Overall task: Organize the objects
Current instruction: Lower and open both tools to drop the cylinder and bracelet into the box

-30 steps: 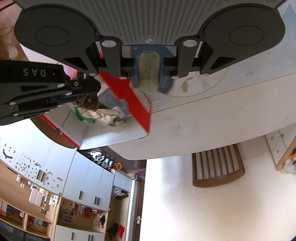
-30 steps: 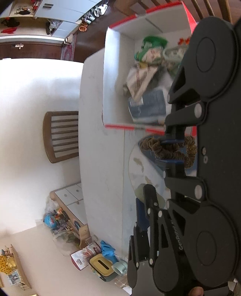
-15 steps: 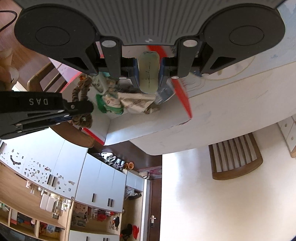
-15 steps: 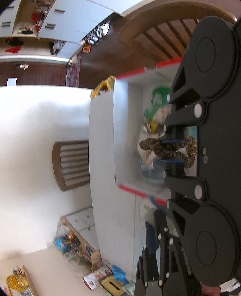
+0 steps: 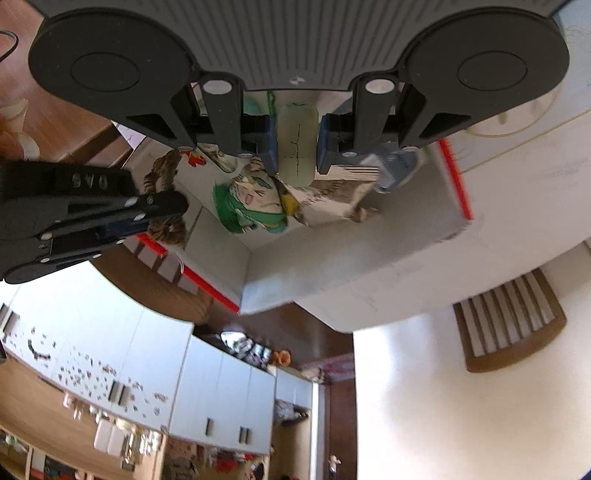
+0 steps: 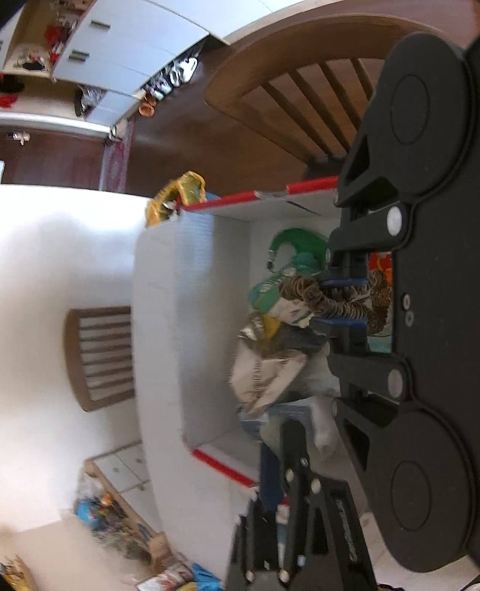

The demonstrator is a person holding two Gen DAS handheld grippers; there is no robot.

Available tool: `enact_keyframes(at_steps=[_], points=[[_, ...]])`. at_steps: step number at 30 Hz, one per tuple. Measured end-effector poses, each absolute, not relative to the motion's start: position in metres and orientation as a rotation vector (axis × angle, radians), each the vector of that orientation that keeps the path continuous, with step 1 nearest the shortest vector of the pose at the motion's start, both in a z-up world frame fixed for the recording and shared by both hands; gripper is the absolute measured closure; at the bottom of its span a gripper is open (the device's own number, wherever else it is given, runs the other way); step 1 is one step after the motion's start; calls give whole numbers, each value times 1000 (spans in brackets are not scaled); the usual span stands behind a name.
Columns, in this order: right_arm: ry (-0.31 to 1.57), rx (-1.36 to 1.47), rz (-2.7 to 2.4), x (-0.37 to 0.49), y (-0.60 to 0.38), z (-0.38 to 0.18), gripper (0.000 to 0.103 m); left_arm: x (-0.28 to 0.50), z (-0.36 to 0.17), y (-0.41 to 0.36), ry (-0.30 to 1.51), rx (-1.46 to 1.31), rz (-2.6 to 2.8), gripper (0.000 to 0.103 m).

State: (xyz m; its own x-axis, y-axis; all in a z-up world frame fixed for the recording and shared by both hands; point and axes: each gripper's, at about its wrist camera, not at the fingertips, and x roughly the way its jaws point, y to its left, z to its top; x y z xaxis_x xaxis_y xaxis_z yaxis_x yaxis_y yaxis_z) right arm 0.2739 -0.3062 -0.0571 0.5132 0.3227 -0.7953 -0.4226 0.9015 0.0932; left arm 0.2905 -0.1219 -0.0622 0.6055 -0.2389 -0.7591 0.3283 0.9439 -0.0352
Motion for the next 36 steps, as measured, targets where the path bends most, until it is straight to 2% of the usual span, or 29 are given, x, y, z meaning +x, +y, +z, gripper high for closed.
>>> enact_keyframes(at_steps=[12,21,28,36], points=[[997,-168,503,284,-304,-95,88,313,-109,-152,994,187,-378,82],[1027,-143,536,287,-306,-103,87,317,-130,-150,1061,185,-363,82],[1032,-134,541,286,-307,-103,80,318,-132,-145,1073,164,-356,80],[1028,-131,540,285,-309,-100,67,309,-126,-138,1049,126,-333,68]])
